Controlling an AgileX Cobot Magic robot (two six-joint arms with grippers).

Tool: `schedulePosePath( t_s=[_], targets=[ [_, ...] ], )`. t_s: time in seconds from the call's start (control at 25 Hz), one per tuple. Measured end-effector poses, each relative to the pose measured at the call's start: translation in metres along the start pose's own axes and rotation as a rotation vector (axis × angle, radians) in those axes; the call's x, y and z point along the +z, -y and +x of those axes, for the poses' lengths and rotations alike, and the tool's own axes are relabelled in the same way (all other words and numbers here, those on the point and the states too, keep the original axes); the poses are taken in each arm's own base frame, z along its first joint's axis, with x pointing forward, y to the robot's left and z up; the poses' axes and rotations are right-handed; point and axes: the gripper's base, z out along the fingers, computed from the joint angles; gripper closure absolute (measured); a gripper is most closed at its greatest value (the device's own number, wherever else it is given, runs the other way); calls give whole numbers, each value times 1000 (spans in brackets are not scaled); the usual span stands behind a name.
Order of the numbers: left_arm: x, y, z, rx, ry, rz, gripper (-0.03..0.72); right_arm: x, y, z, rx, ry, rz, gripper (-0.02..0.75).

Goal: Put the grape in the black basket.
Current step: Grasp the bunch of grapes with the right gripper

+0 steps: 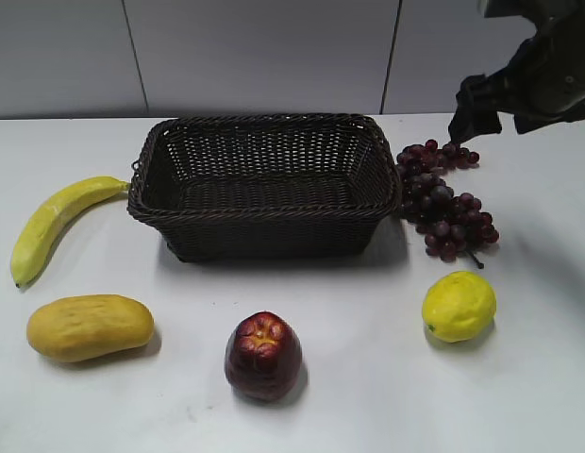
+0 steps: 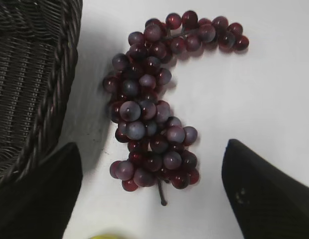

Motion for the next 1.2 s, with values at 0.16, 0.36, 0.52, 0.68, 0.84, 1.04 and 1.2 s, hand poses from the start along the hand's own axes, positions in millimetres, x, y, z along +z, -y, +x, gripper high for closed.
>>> schedulePosePath(
  t_s=[0.16, 0.36, 0.52, 0.68, 0.84, 1.04, 1.2],
  targets=[
    [0, 0, 0, 0, 0, 0, 456, 31, 2, 4, 4, -110, -5, 69],
    [0, 0, 0, 0, 0, 0, 456, 59, 2, 1, 16, -177, -21, 71],
    [0, 0, 0, 0, 0, 0, 455, 73, 1, -5, 6, -186, -48, 71],
    [0, 0, 0, 0, 0, 0, 452, 89, 1, -8, -6, -201, -53, 75],
    [0, 0, 0, 0, 0, 0, 452, 108, 2, -6, -13, -235, -58, 80],
    [0, 0, 0, 0, 0, 0, 452, 127, 4, 5, -18, -280, -60, 93],
    [0, 0, 0, 0, 0, 0, 452, 136, 4, 8, -22, -285, -60, 138]
  ],
)
